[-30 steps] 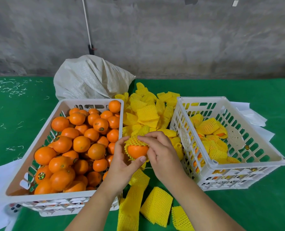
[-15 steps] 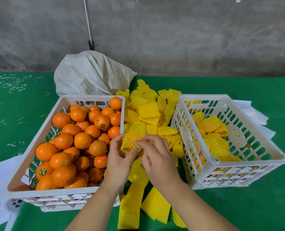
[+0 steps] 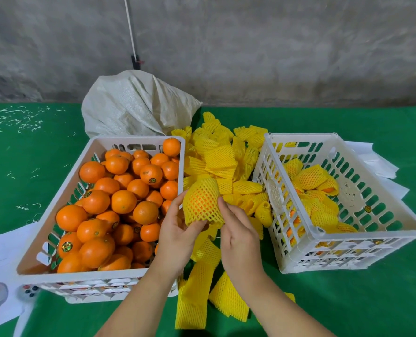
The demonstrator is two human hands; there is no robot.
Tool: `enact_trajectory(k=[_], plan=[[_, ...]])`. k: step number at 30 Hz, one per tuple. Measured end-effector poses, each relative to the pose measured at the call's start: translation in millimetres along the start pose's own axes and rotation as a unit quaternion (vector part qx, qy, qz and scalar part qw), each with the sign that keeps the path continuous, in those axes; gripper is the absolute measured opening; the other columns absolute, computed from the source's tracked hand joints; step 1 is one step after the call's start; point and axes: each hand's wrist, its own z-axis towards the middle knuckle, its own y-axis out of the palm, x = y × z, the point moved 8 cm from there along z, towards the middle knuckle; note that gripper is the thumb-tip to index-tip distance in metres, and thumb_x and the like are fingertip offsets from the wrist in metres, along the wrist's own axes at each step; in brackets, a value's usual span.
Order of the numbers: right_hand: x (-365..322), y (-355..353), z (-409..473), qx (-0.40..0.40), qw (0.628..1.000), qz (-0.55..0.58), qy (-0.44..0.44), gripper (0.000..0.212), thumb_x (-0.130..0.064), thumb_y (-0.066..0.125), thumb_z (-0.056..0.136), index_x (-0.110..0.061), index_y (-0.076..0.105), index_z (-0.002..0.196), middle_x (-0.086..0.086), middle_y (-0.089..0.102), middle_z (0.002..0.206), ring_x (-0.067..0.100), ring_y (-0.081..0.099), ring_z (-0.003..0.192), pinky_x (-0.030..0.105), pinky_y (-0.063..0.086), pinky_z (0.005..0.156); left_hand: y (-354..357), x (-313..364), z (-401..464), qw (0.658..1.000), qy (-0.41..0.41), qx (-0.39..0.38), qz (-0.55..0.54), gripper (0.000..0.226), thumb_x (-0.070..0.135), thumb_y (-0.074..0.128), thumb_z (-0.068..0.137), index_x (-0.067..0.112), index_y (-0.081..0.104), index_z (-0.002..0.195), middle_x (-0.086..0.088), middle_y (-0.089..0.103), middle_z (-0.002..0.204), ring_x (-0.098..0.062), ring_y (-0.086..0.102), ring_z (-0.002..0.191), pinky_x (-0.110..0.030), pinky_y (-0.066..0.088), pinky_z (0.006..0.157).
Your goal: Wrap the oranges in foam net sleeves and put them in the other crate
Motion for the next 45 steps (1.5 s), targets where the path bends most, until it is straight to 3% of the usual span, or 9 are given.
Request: enact_trajectory(k=[9, 14, 21, 25, 29, 34, 37, 40, 45], plan=[[9, 0, -6, -0.006, 0.995, 0.057, 0.082, 0.033, -0.029, 0.055, 0.097, -0.019, 0.075, 0.121, -0.015, 0.067, 0.128, 0.003, 0.059, 0.122, 0.03, 0.054, 0.097, -10, -4, 3, 0.998, 0.009, 0.06, 0.004, 0.074, 0.002, 0.076, 0.089, 0.032, 0.046, 0.149, 0.015, 0.067, 0.133, -0.014, 0.066, 0.124, -0.031, 0.06, 0.094], [16, 23, 9, -0.056, 0.907, 0.293, 0.298, 0.079, -0.056, 0.075, 0.082, -0.041, 0.035, 0.15, -0.019, 0.052, 0.142, 0.001, 0.055, 0.124, 0.021, 0.055, 0.092, 8, -1, 0, 0.997, 0.008, -0.049, 0.063, 0.097, -0.001, 0.085, 0.082, 0.037, 0.038, 0.158, 0.021, 0.059, 0.147, -0.006, 0.059, 0.134, -0.023, 0.055, 0.1], [24, 31, 10, -0.106, 0.923, 0.262, 0.26, 0.096, -0.035, 0.092, 0.072, -0.049, 0.033, 0.146, -0.033, 0.051, 0.129, -0.022, 0.053, 0.108, 0.005, 0.05, 0.075, 24, 2, -4, 0.986, 0.004, -0.12, 0.113, 0.106, 0.018, 0.086, 0.087, 0.035, 0.02, 0.167, 0.03, 0.044, 0.157, 0.001, 0.049, 0.142, -0.016, 0.049, 0.105], [41, -28, 39, -0.051, 0.961, 0.166, 0.215, 0.095, -0.046, 0.09, 0.072, -0.06, 0.028, 0.143, -0.026, 0.046, 0.139, 0.004, 0.051, 0.127, 0.021, 0.051, 0.09, 27, -1, -9, 0.981, 0.01, -0.13, 0.145, 0.105, 0.032, 0.085, 0.088, 0.052, 0.016, 0.164, 0.018, 0.058, 0.14, -0.013, 0.071, 0.089, -0.03, 0.06, 0.081], [100, -131, 73, 0.028, 0.974, -0.045, 0.222, 0.091, -0.046, 0.086, 0.076, -0.051, 0.024, 0.143, -0.012, 0.03, 0.142, 0.023, 0.046, 0.124, 0.044, 0.052, 0.092, 7, -1, -4, 0.997, -0.028, -0.049, 0.051, 0.078, 0.048, 0.078, 0.091, 0.04, 0.038, 0.159, 0.007, 0.068, 0.122, -0.018, 0.067, 0.087, -0.031, 0.06, 0.08], [195, -222, 85, 0.066, 0.911, -0.212, 0.348, 0.08, -0.043, 0.079, 0.085, -0.025, 0.038, 0.151, 0.013, 0.047, 0.146, 0.036, 0.051, 0.127, 0.049, 0.049, 0.096, 16, -3, 2, 0.996, -0.03, -0.065, 0.054, 0.058, 0.029, 0.07, 0.092, 0.035, 0.054, 0.148, 0.003, 0.07, 0.113, -0.015, 0.064, 0.082, -0.024, 0.059, 0.076], [246, -227, 61, -0.075, 0.829, -0.312, 0.458, 0.064, -0.037, 0.066, 0.093, -0.017, 0.041, 0.148, 0.017, 0.052, 0.141, 0.038, 0.056, 0.114, 0.041, 0.052, 0.087, 13, -8, 4, 0.995, -0.032, -0.066, 0.061, 0.049, 0.024, 0.067, 0.098, 0.034, 0.058, 0.144, 0.001, 0.069, 0.113, -0.014, 0.065, 0.086, -0.027, 0.06, 0.077], [267, -213, 38, -0.219, 0.702, -0.451, 0.506, 0.071, -0.052, 0.052, 0.096, -0.012, 0.04, 0.153, 0.021, 0.038, 0.157, 0.042, 0.043, 0.138, 0.052, 0.041, 0.111, 6, -12, 4, 0.996, -0.028, -0.057, 0.065, 0.039, 0.021, 0.064, 0.101, 0.033, 0.064, 0.138, 0.001, 0.069, 0.113, -0.014, 0.066, 0.087, -0.024, 0.059, 0.077], [256, -205, 45, -0.222, 0.721, -0.449, 0.479, 0.067, -0.046, 0.051, 0.098, -0.017, 0.036, 0.156, 0.017, 0.03, 0.162, 0.044, 0.034, 0.145, 0.055, 0.035, 0.114, 5, -14, 8, 0.996, -0.029, -0.054, 0.062, 0.033, 0.025, 0.066, 0.097, 0.035, 0.071, 0.129, 0.001, 0.072, 0.11, -0.014, 0.066, 0.083, -0.022, 0.058, 0.075]])
